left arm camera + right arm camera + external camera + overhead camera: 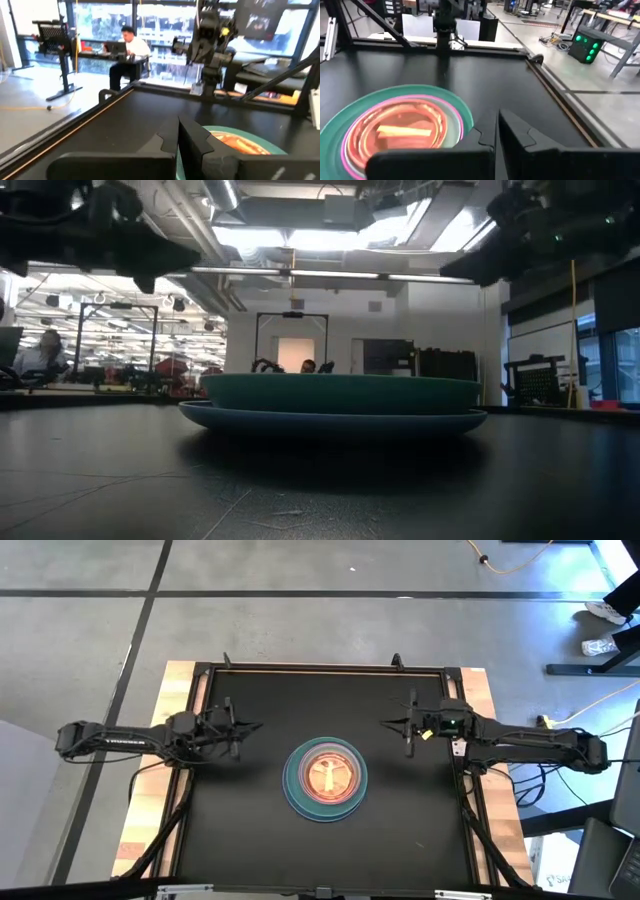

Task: Stack plastic plates
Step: Return to Home Position

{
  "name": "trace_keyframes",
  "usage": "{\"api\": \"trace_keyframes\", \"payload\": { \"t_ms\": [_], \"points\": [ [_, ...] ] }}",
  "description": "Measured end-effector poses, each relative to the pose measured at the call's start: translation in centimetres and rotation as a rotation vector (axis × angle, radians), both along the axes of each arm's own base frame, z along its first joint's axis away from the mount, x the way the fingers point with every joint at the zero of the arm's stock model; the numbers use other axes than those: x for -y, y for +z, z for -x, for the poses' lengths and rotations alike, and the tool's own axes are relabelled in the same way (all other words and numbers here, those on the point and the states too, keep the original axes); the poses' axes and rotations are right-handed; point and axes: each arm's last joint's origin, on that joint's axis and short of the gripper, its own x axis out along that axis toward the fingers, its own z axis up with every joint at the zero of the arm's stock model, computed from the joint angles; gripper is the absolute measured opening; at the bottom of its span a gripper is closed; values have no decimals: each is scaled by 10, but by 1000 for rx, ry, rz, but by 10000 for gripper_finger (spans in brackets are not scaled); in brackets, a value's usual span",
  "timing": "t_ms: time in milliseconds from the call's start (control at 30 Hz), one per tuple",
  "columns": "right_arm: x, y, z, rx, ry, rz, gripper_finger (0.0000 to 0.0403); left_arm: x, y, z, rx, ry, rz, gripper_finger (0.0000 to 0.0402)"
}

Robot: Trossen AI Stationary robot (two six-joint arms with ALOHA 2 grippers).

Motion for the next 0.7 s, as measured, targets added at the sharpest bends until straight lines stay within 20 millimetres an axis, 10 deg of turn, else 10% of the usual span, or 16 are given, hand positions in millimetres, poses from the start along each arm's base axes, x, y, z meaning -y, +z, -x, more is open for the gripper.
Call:
{"api": "trace_keyframes", "payload": {
  "t_ms": [700],
  "points": [
    [-17, -40, 69, 260, -77, -116, 14, 3, -20, 18, 51, 30, 43, 4]
  ]
}}
